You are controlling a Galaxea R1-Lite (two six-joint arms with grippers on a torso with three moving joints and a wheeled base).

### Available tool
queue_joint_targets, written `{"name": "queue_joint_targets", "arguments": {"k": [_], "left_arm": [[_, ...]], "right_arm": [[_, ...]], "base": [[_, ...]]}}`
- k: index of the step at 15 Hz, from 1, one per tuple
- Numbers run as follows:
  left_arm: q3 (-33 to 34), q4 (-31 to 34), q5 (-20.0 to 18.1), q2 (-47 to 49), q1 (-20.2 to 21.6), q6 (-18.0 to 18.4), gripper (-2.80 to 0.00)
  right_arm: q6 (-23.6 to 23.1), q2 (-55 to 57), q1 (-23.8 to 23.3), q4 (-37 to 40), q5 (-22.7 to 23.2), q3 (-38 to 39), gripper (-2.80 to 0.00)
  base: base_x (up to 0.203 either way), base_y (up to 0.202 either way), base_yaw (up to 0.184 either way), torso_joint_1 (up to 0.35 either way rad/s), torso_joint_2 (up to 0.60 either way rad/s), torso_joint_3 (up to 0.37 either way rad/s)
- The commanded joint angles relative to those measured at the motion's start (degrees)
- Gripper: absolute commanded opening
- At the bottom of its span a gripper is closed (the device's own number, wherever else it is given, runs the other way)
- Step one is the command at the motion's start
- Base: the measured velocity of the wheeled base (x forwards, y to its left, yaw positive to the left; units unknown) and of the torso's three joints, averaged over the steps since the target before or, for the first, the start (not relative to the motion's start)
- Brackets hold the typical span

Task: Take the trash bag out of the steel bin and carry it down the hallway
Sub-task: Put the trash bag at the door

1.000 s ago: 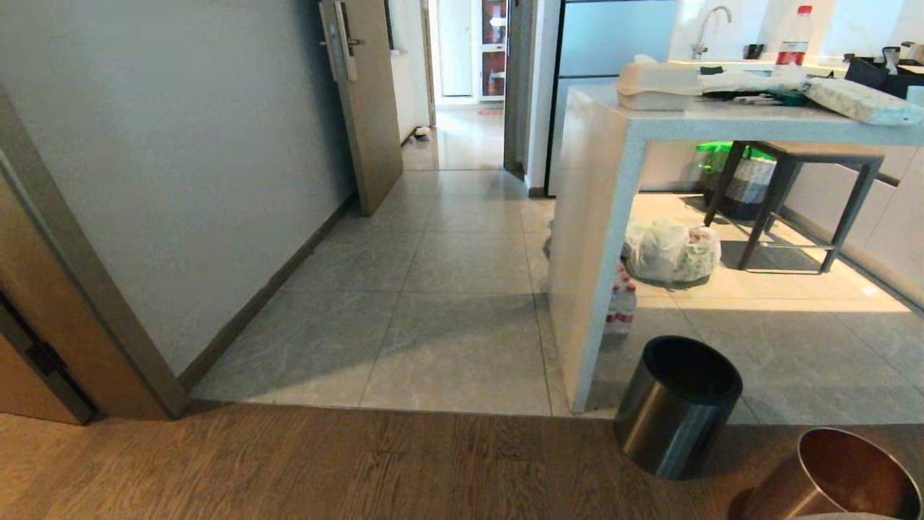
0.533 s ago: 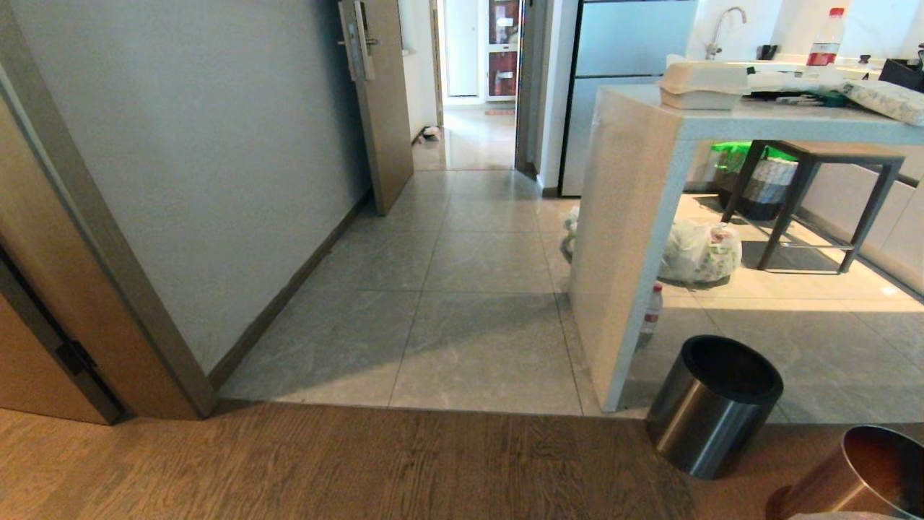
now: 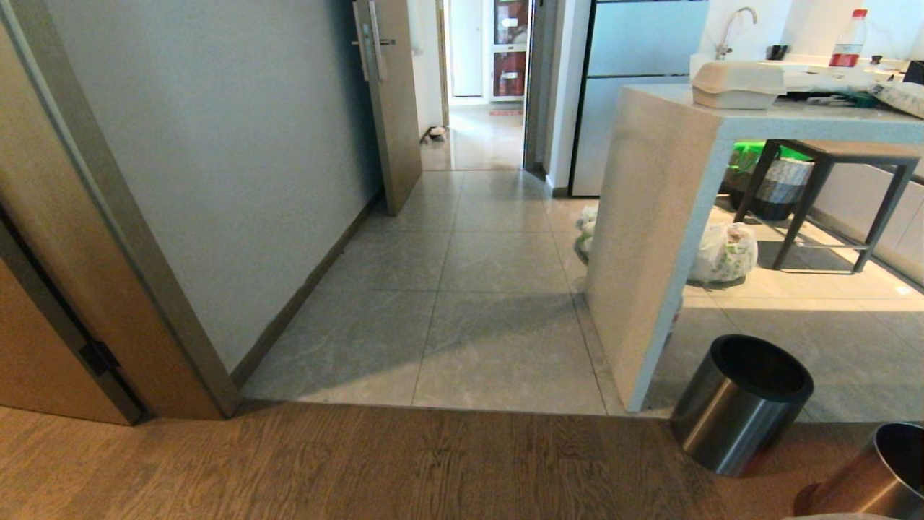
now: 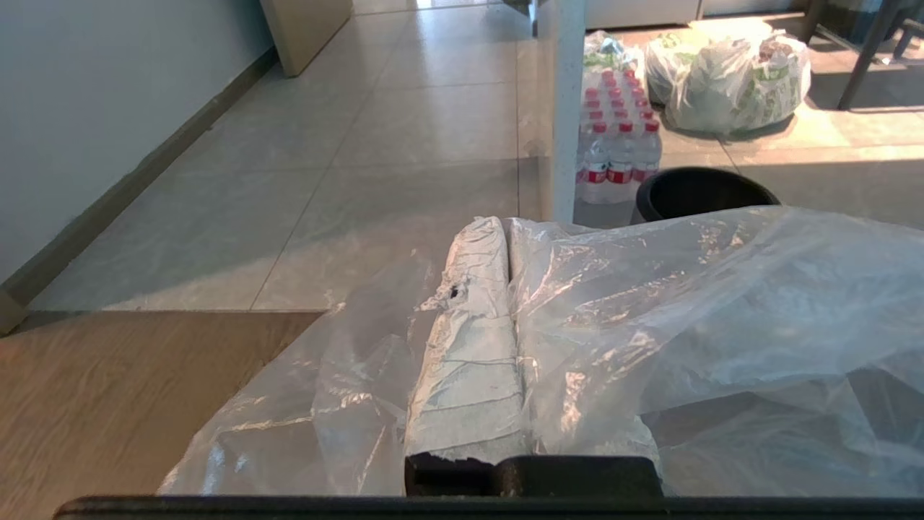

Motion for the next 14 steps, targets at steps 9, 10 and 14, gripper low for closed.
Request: {"name": "queue_joint_targets", "arguments": {"k": [9, 10, 14], "left_arm": [[0.2, -0.1, 0.0, 0.1, 0.0, 0.0, -2.80], [0.1, -0.1, 0.0, 0.1, 0.0, 0.0, -2.80], [0.2, -0.1, 0.0, 0.1, 0.0, 0.0, -2.80]], "right_arm": [[0.0, 0.1, 0.0, 0.0, 0.0, 0.1, -2.80], [0.0, 0.1, 0.0, 0.0, 0.0, 0.1, -2.80], [0.0, 0.1, 0.0, 0.0, 0.0, 0.1, -2.80]], "base": [[0.027, 0.000, 0.000, 0.001, 0.00, 0.001], [0.196, 0.000, -0.002, 0.007, 0.00, -0.001], [0.193, 0.000, 0.000, 0.000, 0.00, 0.005]]}}
